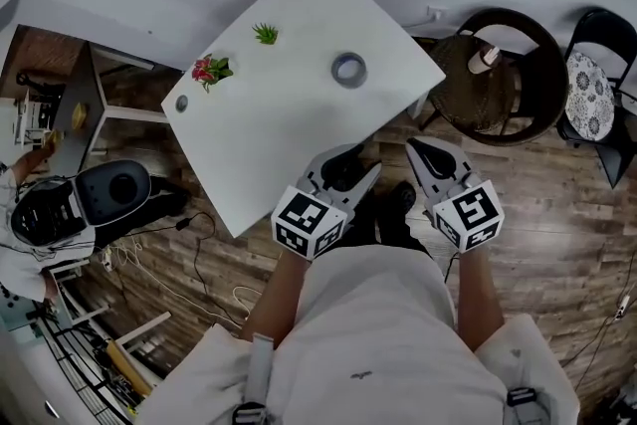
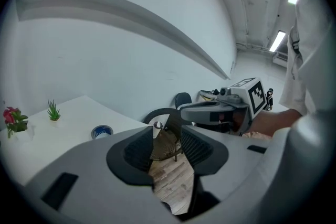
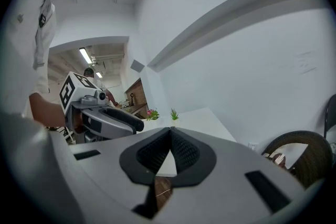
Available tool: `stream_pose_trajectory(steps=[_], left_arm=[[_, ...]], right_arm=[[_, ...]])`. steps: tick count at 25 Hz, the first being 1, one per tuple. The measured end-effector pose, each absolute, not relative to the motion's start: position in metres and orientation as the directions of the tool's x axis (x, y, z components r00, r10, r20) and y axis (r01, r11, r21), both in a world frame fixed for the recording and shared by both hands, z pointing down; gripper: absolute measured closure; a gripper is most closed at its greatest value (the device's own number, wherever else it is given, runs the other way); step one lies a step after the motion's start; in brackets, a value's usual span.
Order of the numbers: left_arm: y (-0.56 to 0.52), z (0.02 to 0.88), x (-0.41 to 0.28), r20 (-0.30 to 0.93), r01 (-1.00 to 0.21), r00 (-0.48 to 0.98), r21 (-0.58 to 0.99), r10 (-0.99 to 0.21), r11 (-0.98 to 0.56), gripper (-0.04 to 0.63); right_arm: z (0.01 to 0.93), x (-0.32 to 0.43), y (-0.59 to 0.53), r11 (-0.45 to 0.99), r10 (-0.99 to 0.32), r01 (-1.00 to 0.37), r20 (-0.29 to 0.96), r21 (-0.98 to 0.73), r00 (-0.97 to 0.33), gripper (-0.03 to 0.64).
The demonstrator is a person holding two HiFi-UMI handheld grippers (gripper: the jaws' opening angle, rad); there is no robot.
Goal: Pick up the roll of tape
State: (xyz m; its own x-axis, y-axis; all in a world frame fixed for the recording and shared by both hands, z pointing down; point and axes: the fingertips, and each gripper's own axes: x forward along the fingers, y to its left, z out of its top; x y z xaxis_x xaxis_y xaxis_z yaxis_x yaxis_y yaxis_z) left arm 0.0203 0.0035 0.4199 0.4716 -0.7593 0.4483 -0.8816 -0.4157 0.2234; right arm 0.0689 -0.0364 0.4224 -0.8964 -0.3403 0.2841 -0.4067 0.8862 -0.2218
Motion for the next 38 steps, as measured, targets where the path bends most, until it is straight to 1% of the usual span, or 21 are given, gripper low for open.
stream_pose_trajectory(steps=[5,7,12,18,32,38], left_arm=[[0.006,0.438,0.024,0.538,-0.885,0.423,0.070,-0.729,-0.461,0.430],[0.004,0.444,0.025,0.552,-0.876,0.424,0.048,-0.718,-0.480,0.426],[-0.006,0.465,0.012,0.591,-0.863,0.419,0.022,-0.690,-0.505,0.419],[-0.032,0.484,-0.011,0.618,-0.851,0.427,0.028,-0.660,-0.524,0.415],[-0.086,0.539,-0.061,0.724,-0.806,0.400,-0.016,-0.563,-0.592,0.399],[-0.108,0.557,-0.075,0.751,-0.796,0.389,-0.017,-0.533,-0.605,0.399]], right_arm=[[0.433,0.070,-0.036,0.882,-0.328,-0.407,0.311,-0.239,-0.892,0.609],[0.437,0.070,-0.038,0.879,-0.329,-0.413,0.325,-0.236,-0.887,0.609],[0.438,0.063,-0.046,0.873,-0.340,-0.433,0.355,-0.226,-0.871,0.609],[0.436,0.056,-0.065,0.857,-0.372,-0.473,0.392,-0.202,-0.841,0.609],[0.440,0.017,-0.092,0.803,-0.430,-0.553,0.426,-0.223,-0.796,0.609],[0.446,0.011,-0.107,0.771,-0.464,-0.592,0.430,-0.235,-0.775,0.609]])
